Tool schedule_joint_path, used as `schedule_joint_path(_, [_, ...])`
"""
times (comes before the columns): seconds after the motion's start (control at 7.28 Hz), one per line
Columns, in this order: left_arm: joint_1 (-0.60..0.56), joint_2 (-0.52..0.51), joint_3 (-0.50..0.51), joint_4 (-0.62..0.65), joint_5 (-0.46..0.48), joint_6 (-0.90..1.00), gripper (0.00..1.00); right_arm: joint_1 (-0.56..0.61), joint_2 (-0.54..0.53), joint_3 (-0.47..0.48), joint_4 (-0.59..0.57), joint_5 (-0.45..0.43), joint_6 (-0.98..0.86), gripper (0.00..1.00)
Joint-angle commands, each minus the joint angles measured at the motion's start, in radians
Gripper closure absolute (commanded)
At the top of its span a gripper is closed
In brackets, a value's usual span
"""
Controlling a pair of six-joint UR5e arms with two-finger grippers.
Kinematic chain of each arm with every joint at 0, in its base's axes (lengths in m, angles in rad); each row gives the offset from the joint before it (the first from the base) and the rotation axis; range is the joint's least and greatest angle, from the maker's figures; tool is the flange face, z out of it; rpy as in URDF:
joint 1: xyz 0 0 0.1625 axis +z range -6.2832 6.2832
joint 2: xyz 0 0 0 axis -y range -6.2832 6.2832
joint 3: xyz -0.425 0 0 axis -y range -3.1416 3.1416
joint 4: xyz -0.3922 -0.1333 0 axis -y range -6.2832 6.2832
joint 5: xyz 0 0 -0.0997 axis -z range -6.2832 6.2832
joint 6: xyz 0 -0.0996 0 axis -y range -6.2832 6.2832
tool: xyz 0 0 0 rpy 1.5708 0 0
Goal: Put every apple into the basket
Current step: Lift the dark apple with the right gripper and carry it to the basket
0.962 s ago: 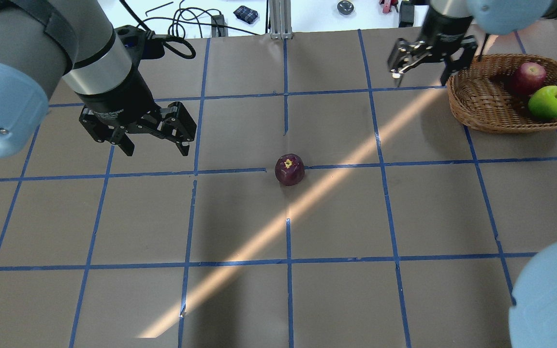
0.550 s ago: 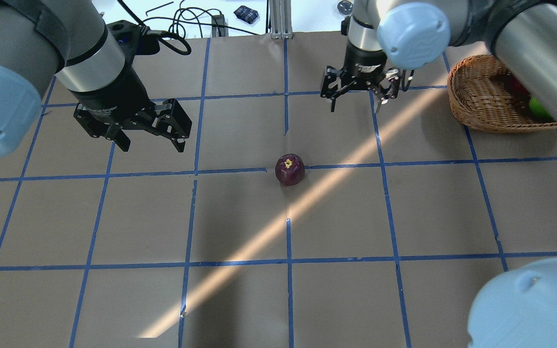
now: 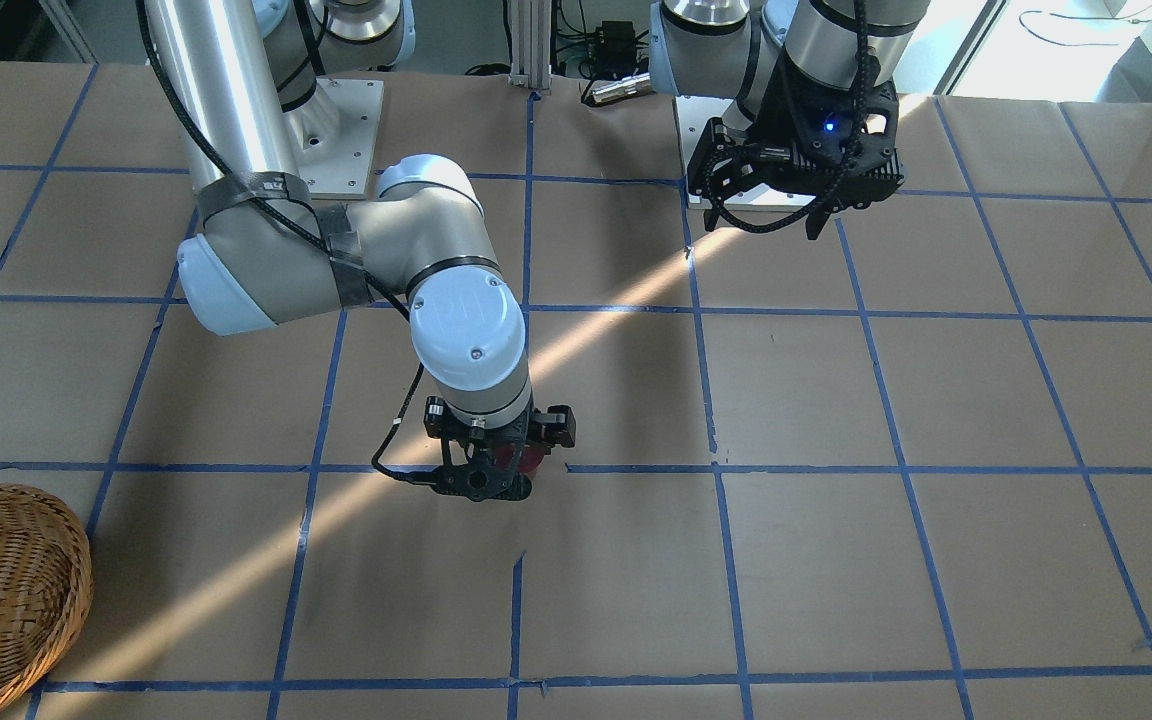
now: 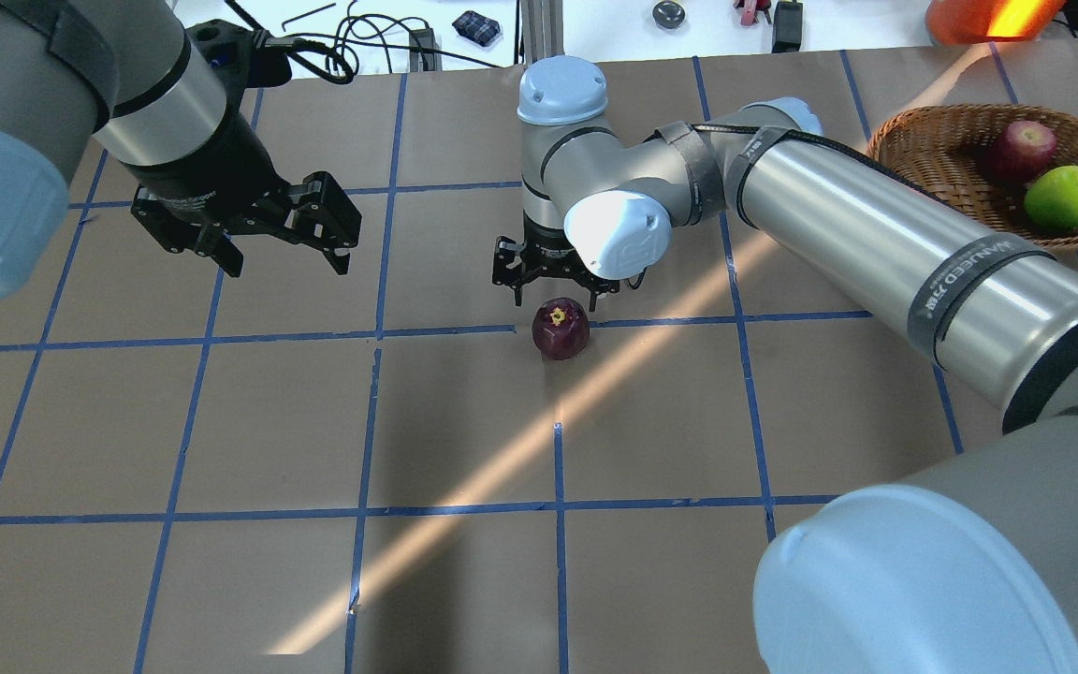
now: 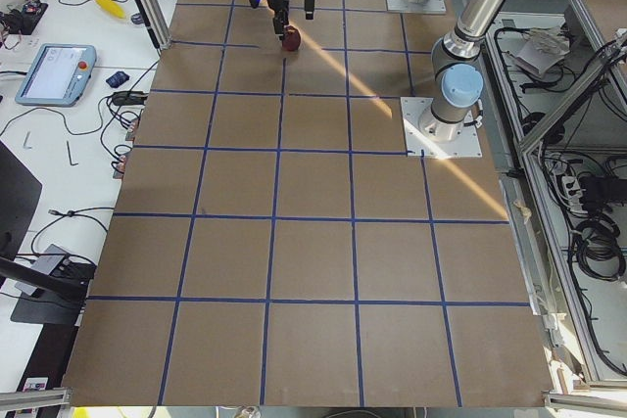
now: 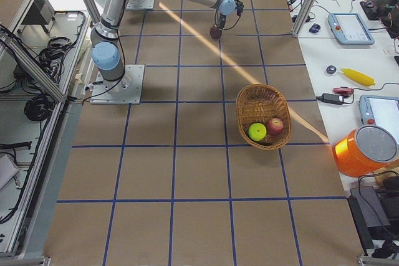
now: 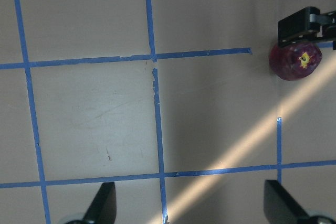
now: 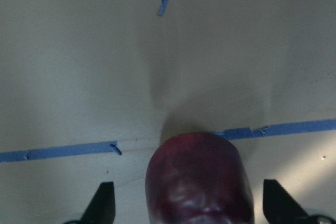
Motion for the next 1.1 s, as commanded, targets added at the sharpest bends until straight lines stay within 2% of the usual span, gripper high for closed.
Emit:
schedule_joint_path(0.0, [0.001,0.000,0.001,0.003,0.000,-0.009,0.00,0.002,0.007,0.047,-0.038,0.000,-0.002,0.00])
schedule_joint_path(0.14, [0.016,-0.002,0.001,0.017,-0.002,-0.009,0.00,0.002,0.009,0.060,-0.092,0.000,-0.005,0.02])
schedule_joint_path(0.27, [0.023,-0.002,0.000,0.020,-0.002,-0.007,0.00,0.002,0.007,0.071,-0.100,0.000,-0.005,0.18])
schedule_joint_path(0.41, [0.021,-0.002,0.001,0.022,-0.002,-0.009,0.00,0.002,0.003,0.068,-0.106,-0.012,-0.012,0.53])
schedule_joint_path(0.55, [0.023,0.000,0.001,0.020,-0.001,-0.009,0.00,-0.003,0.003,0.074,-0.176,0.000,-0.032,0.91])
schedule_joint_path(0.69, [0.021,0.000,0.001,0.022,-0.002,-0.009,0.00,-0.007,0.001,0.066,-0.181,0.000,-0.032,1.00])
schedule_joint_path(0.96, [0.023,0.000,0.001,0.022,-0.002,-0.009,0.00,-0.024,-0.031,0.049,-0.168,-0.009,-0.034,1.00])
